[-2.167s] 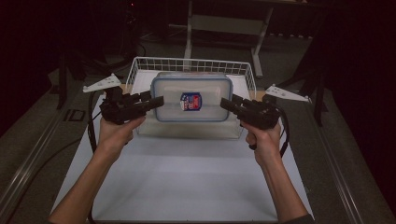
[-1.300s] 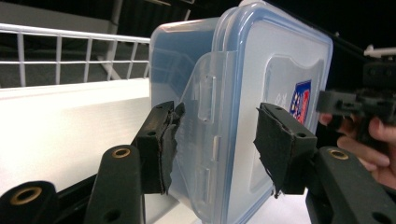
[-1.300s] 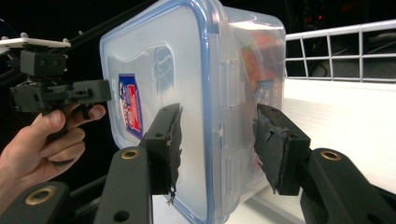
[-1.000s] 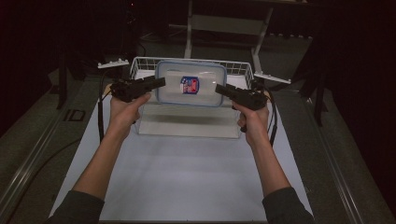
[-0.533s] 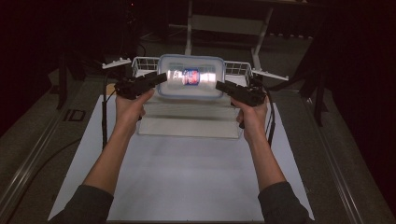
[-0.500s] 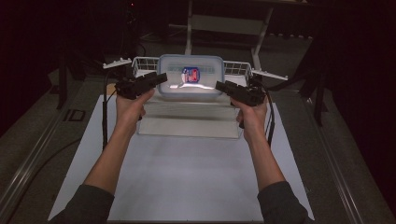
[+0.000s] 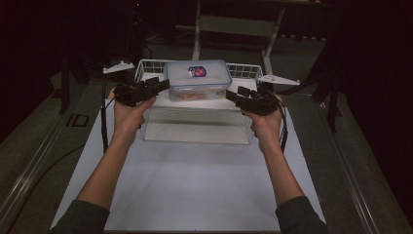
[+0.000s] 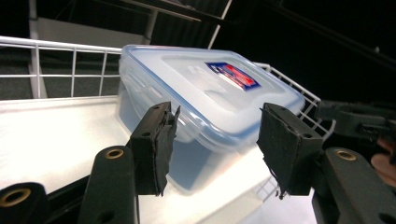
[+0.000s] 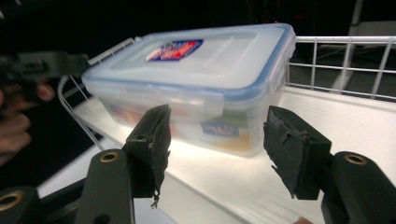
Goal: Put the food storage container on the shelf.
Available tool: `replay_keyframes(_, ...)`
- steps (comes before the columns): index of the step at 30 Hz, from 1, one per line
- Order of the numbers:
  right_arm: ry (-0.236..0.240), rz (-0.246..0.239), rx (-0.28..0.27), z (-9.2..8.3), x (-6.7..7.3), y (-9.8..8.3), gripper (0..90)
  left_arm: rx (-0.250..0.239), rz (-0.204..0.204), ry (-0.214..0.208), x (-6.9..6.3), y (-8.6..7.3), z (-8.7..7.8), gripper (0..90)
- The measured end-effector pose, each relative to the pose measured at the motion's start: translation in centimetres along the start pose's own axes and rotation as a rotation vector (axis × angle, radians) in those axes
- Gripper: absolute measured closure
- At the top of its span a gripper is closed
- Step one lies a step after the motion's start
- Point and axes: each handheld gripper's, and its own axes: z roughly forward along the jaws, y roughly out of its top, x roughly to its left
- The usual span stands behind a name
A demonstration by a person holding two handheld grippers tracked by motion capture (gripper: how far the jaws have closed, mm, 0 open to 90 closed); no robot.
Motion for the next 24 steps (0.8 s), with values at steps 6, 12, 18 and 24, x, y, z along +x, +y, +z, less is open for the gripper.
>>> replay_keyframes(6, -0.017, -0.18, 0.099, -1.5, 2.0, -0.6, 41.4, 0.064, 0.142, 0.009, -2.0, -0.6, -1.8, 44.8)
replay_keyframes(12, -0.002, -0.265, 0.143, -2.8, 3.4, -1.6, 40.2, 0.079, 0.205, -0.01, -3.3, -1.5, -3.3, 44.4)
replay_keyframes(18, 0.034, -0.296, 0.155, -4.2, 4.3, -3.3, 39.1, 0.085, 0.246, -0.017, -3.9, -3.6, -5.0, 43.6)
replay_keyframes(24, 0.008, -0.357, 0.149, -6.0, 5.1, -6.2, 37.4, 0.076, 0.248, -0.018, -3.8, -6.3, -7.3, 43.7)
